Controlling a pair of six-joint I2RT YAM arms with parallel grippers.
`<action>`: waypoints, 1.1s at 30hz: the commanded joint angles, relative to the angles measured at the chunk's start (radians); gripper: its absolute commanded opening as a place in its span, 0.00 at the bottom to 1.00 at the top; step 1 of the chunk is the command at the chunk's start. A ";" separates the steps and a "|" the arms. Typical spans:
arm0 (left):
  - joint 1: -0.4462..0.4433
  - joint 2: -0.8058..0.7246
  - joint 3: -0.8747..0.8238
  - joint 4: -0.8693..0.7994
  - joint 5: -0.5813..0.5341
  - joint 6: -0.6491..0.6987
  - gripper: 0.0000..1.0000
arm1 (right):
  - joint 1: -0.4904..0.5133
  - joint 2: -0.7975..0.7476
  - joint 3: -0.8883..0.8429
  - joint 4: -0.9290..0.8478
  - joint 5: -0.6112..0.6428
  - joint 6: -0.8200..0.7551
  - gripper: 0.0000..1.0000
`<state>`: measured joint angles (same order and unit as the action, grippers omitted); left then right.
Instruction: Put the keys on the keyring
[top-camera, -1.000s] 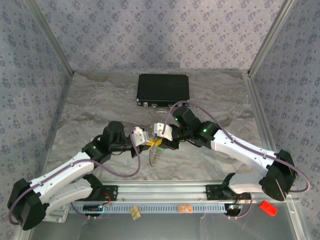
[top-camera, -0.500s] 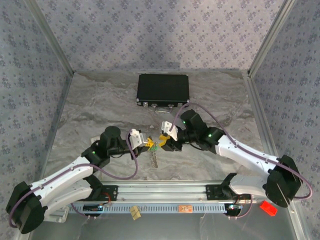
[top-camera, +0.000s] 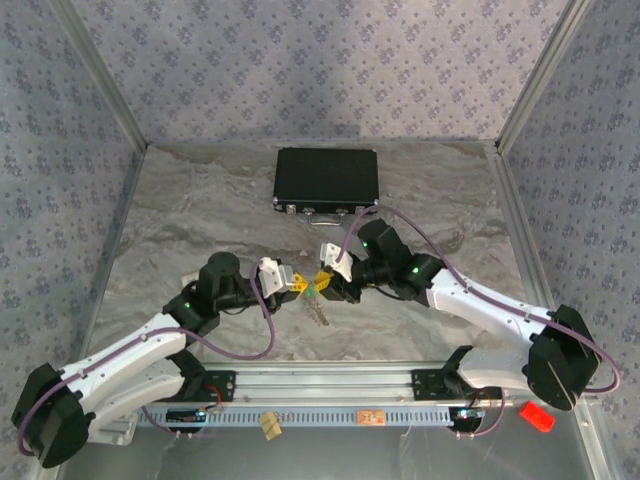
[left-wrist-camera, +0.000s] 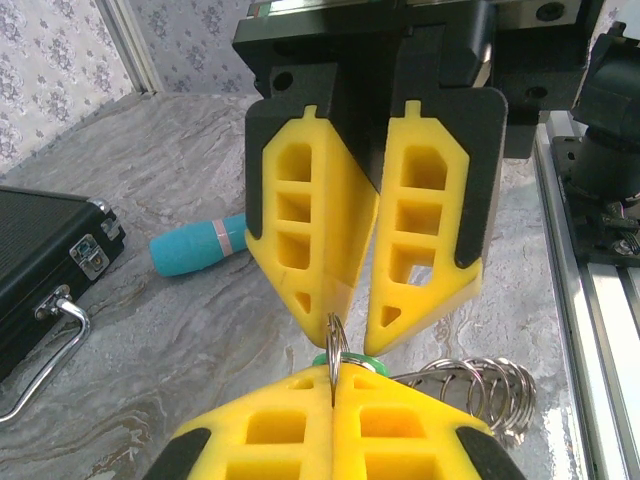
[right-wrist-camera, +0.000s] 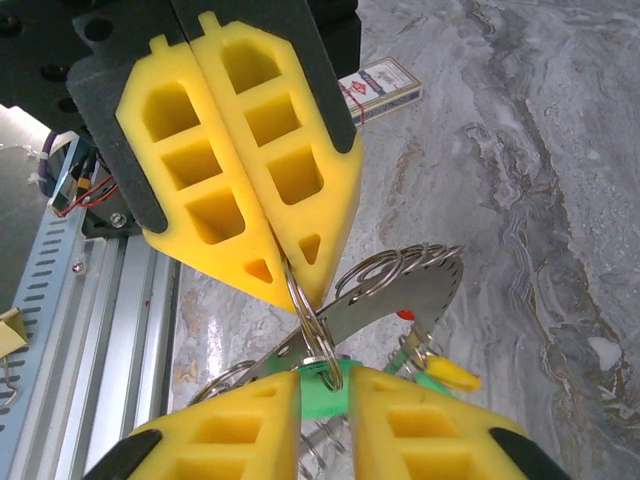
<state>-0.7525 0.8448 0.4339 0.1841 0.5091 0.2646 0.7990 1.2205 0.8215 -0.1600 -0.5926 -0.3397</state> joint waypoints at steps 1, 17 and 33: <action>0.003 -0.020 -0.004 0.052 0.032 0.017 0.00 | -0.001 -0.015 0.017 -0.013 -0.026 -0.004 0.21; 0.004 -0.015 -0.004 0.141 0.062 -0.023 0.00 | -0.018 0.057 0.034 -0.034 -0.050 0.004 0.00; 0.002 0.072 -0.075 0.392 0.032 -0.178 0.00 | -0.030 -0.046 -0.047 0.102 0.000 0.020 0.30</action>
<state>-0.7525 0.9066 0.3809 0.4210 0.5236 0.1612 0.7765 1.2083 0.8078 -0.1154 -0.6228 -0.3302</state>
